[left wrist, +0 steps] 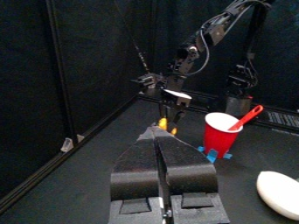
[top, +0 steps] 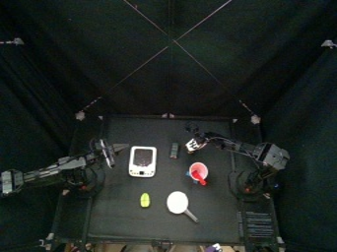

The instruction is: Place squash in pan

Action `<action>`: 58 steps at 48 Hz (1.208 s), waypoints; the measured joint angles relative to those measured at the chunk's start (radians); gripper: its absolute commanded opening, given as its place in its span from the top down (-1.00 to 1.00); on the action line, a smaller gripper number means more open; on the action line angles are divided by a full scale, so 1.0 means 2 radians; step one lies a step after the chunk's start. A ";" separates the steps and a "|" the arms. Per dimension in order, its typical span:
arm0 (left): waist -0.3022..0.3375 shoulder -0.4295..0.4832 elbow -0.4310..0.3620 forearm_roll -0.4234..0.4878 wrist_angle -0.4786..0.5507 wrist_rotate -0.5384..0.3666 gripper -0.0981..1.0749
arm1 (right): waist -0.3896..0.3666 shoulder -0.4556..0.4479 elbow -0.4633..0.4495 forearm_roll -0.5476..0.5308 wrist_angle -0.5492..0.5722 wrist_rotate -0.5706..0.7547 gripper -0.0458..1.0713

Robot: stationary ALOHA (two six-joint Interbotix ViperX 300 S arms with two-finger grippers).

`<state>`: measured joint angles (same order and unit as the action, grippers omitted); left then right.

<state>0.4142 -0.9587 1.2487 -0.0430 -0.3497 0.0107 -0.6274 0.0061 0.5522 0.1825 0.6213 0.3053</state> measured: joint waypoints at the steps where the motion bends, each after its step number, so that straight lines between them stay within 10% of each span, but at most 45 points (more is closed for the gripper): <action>1: 0.000 0.000 0.000 -0.001 0.001 0.000 0.82 | 0.000 0.000 0.000 0.001 0.000 0.000 -0.47; 25: 0.009 0.000 0.000 -0.001 0.000 0.001 0.82 | 0.068 -0.022 -0.033 0.002 0.004 -0.001 -0.47; 58: 0.013 0.000 0.002 -0.001 -0.002 0.001 0.82 | 0.275 0.005 -0.089 -0.008 0.028 -0.005 -0.47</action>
<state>0.4403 -0.9587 1.2517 -0.0445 -0.3528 0.0123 -0.0767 0.0169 0.3743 0.1657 0.6780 0.2961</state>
